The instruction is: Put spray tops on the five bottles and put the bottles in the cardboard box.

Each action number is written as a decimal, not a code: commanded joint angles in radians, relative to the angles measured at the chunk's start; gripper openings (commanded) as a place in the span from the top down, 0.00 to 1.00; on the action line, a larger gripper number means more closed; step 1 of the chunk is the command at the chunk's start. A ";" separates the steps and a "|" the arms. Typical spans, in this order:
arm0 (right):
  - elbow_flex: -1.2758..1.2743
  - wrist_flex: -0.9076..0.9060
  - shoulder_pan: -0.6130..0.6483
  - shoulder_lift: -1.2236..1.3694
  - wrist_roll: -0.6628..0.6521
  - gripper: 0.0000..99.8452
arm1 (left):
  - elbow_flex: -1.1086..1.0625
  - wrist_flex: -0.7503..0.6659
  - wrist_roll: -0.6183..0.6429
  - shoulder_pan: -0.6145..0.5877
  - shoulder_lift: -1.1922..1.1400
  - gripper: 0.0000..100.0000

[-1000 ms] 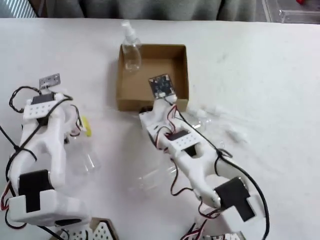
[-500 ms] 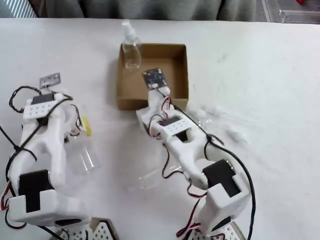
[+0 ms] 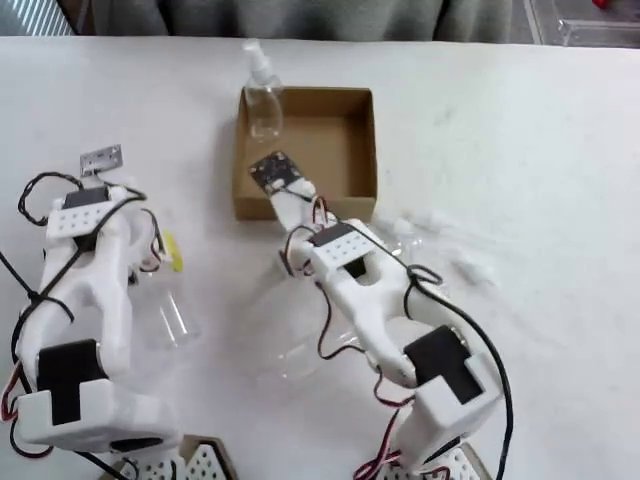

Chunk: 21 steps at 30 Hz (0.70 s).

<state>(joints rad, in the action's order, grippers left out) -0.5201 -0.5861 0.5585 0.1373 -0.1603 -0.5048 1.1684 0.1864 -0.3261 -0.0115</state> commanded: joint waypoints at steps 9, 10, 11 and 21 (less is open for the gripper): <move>0.041 -0.302 -0.047 -0.351 0.245 0.97 | 0.043 -0.021 -0.012 -0.013 0.051 0.92; 0.041 -0.317 -0.039 -0.354 0.270 0.97 | 0.043 -0.021 -0.012 -0.013 0.051 0.92; 0.040 -0.329 -0.030 -0.355 0.295 0.97 | 0.043 -0.021 -0.012 -0.013 0.051 0.92; 0.041 -0.351 0.047 -0.348 0.606 0.91 | 0.043 -0.021 -0.012 -0.013 0.051 0.92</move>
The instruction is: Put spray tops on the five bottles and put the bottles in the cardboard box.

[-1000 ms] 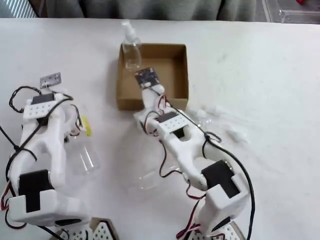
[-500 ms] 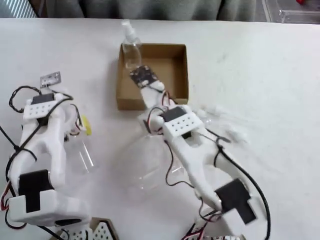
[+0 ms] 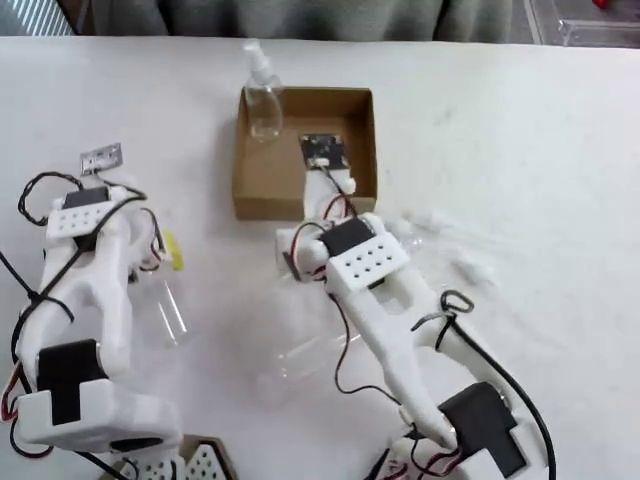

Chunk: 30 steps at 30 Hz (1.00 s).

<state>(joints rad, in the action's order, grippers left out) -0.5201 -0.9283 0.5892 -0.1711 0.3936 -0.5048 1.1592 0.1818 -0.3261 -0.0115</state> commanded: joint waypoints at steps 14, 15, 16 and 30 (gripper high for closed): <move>0.210 -0.016 -0.005 0.248 0.229 0.87 | 0.043 -0.012 -0.037 -0.028 0.051 0.92; 0.222 -0.016 -0.005 0.266 0.233 0.87 | 0.043 -0.012 -0.038 -0.028 0.051 0.92; 0.230 -0.016 -0.005 0.282 0.233 0.87 | 0.043 -0.012 -0.038 -0.028 0.051 0.92; 0.239 -0.051 -0.007 0.309 0.273 0.87 | 0.043 -0.028 -0.040 -0.025 0.051 0.92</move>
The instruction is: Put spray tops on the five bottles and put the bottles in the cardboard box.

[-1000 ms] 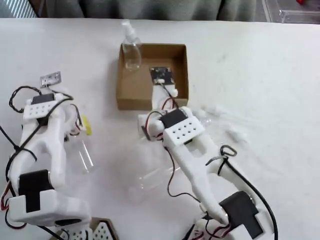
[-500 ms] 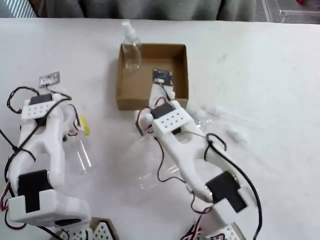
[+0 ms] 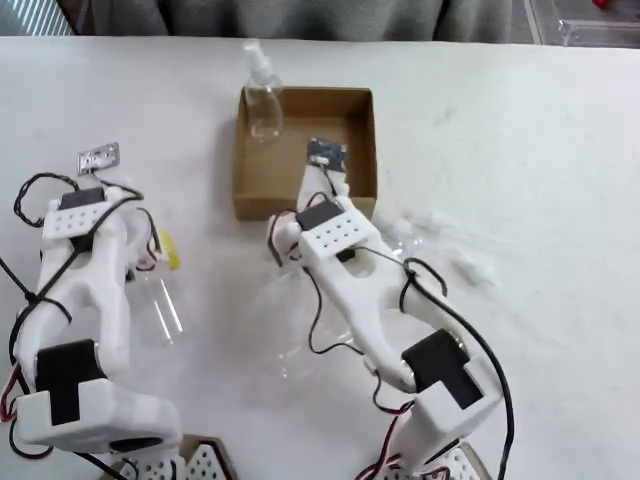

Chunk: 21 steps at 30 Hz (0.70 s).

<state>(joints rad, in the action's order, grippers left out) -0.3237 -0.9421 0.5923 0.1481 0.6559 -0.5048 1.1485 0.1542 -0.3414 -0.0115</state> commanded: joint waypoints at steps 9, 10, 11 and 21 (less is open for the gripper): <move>0.132 -0.196 -0.033 -0.019 0.017 0.87 | 0.043 -0.017 -0.012 -0.010 0.051 0.92; 0.132 -0.185 -0.038 -0.010 0.018 0.87 | 0.043 -0.017 -0.014 -0.010 0.051 0.92; 0.132 -0.174 -0.038 0.004 0.020 0.87 | 0.043 -0.017 -0.014 -0.008 0.051 0.92; 0.180 -0.122 -0.027 0.068 0.084 0.87 | 0.043 -0.017 -0.015 -0.007 0.051 0.92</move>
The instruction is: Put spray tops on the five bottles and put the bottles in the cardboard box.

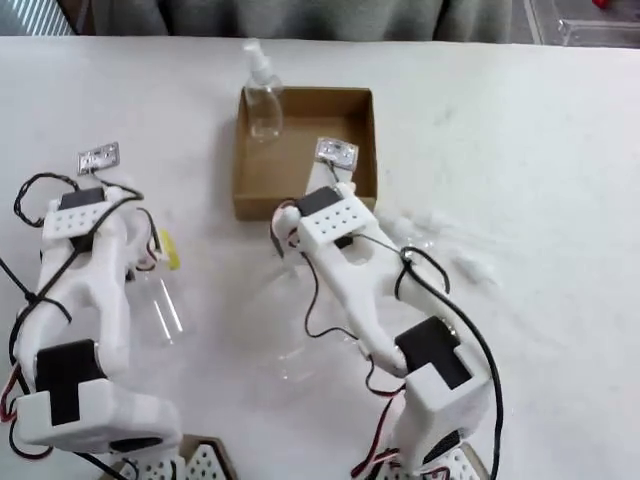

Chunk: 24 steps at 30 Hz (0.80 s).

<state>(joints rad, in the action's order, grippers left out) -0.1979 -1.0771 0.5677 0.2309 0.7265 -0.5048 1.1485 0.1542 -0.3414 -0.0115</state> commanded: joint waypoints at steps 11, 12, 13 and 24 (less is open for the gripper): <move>0.046 0.013 0.045 -0.008 0.049 0.78 | 0.043 -0.017 -0.015 -0.007 0.051 0.92; 0.043 0.012 0.044 -0.007 0.064 0.76 | 0.043 -0.017 -0.015 -0.007 0.051 0.92; 0.041 0.012 0.044 -0.005 0.075 0.76 | 0.043 -0.017 -0.015 -0.007 0.051 0.92; 0.035 0.077 0.031 0.041 0.081 0.82 | 0.041 -0.026 -0.015 -0.007 0.051 0.92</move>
<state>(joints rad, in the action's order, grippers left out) -0.1872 -1.0234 0.6045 0.2631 0.7940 -0.5048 1.1393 0.1542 -0.3414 -0.0115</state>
